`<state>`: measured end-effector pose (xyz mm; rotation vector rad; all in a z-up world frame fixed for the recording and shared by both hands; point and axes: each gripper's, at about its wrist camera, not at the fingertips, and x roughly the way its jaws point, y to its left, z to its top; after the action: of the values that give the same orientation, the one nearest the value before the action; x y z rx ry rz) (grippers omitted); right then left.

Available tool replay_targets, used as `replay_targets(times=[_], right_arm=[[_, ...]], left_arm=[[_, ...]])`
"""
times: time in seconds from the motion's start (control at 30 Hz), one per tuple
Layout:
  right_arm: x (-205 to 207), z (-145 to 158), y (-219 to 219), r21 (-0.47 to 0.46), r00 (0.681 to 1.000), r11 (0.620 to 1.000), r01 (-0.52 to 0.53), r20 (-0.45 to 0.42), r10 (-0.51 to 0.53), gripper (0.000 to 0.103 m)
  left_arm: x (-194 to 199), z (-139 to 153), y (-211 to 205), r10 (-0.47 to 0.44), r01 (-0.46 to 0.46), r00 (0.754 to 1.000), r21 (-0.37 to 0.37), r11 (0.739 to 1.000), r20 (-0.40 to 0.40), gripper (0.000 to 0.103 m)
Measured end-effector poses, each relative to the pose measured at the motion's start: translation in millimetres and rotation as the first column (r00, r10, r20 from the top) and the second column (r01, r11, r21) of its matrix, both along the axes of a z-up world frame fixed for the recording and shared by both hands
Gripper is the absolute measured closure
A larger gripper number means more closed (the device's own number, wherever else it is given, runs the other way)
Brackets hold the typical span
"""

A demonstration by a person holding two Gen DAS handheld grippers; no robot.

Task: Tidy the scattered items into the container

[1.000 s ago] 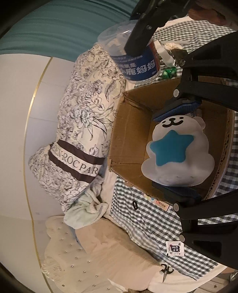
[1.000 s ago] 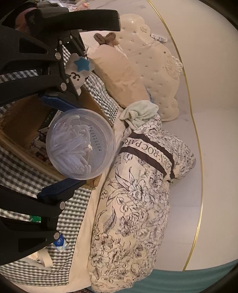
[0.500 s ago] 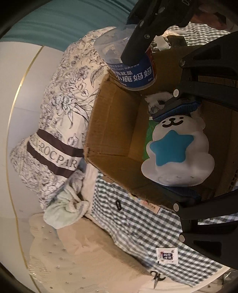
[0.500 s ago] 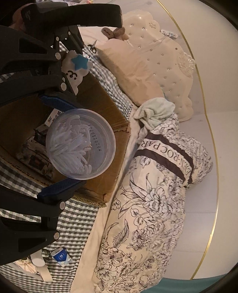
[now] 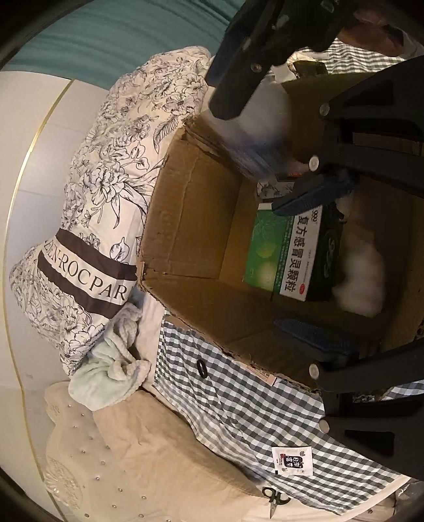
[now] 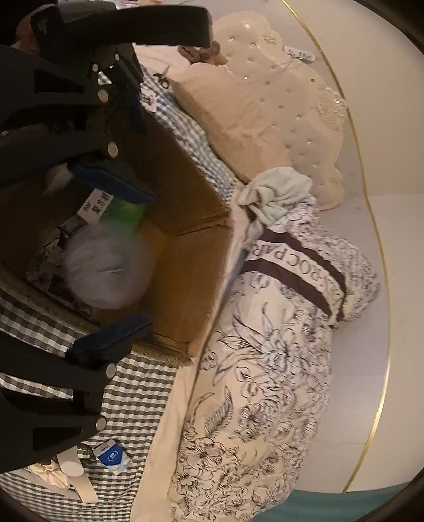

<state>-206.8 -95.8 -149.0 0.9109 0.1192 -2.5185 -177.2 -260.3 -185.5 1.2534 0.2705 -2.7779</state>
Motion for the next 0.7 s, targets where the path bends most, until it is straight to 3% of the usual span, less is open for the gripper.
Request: replay_targets(times=[0.2,0.7], right_arm=[[13,25,8,-0.02,0.998,1.0,0.021,-0.058,-0.022,0.015],[62,74,52,-0.04,0.984,0.994,0.102,-0.14,-0.107,0.003]], left_arm=[[11,21,3,-0.008,0.009,0.998,0.012,1.0,-0.056,0.0],[44,74,27,0.013,-0.014,0.992,-0.007,1.0,-0.127,0.0]])
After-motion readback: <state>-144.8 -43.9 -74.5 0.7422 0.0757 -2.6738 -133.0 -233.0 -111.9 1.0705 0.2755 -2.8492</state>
